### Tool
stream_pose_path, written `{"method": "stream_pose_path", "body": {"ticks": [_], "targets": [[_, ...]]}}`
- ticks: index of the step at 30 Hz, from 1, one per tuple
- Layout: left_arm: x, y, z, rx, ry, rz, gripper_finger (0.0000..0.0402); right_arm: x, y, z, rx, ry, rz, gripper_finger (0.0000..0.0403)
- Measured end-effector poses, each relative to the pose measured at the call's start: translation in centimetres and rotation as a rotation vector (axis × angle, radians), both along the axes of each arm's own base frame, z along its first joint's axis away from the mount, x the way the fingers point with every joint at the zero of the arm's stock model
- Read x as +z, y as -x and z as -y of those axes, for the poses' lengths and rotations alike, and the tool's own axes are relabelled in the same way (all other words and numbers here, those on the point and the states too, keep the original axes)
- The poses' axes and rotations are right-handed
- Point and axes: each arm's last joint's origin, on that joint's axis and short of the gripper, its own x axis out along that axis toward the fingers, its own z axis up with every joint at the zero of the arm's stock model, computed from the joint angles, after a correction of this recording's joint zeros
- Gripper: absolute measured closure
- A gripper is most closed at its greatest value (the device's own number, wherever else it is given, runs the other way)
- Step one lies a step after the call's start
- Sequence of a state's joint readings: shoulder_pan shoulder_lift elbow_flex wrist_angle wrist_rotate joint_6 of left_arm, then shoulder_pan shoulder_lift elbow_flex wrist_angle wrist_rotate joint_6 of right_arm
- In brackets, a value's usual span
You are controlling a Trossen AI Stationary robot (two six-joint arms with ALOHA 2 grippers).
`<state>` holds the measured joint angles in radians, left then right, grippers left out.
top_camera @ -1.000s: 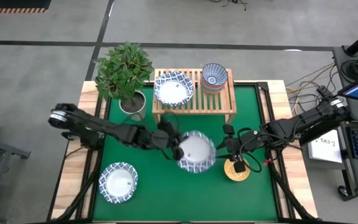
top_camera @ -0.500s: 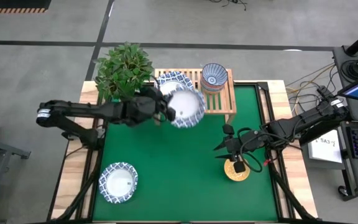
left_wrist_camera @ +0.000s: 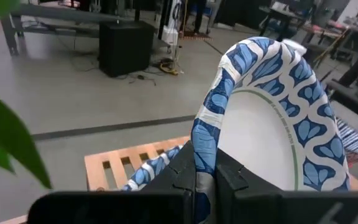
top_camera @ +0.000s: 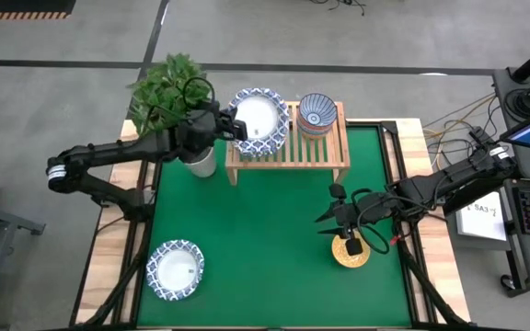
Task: Place and stack bowls onto a shelf
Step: Stack the blue/white bowl on top of the blue/white bowl on the shelf
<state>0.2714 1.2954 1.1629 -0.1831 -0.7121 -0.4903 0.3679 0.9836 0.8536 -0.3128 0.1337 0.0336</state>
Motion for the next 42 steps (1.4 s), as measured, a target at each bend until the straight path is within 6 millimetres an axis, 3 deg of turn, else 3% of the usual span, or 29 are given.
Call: {"method": "stream_pose_path", "body": {"ticks": [10, 25, 36, 42], "targets": [[-1.4, -1.0, -0.4, -0.019, 0.059, -0.013, 0.0357, 0.0, 0.0, 0.0, 0.000, 0.001, -0.002, 0.0271], [-0.9, -1.3, 0.2, -0.157, 0.098, 0.001, 0.0265, 0.0, 0.0, 0.0, -0.014, -0.023, -0.009, 0.0271], [0.8, 0.0, 0.8, -0.094, 0.125, -0.193, 0.0254, -0.1, 0.0, 0.1, -0.044, -0.024, -0.008, 0.0271], [1.7, -0.1, 2.0, -0.154, 0.096, -0.245, 0.0254, -0.1, 0.0, 0.1, -0.044, -0.022, -0.007, 0.0271]]}}
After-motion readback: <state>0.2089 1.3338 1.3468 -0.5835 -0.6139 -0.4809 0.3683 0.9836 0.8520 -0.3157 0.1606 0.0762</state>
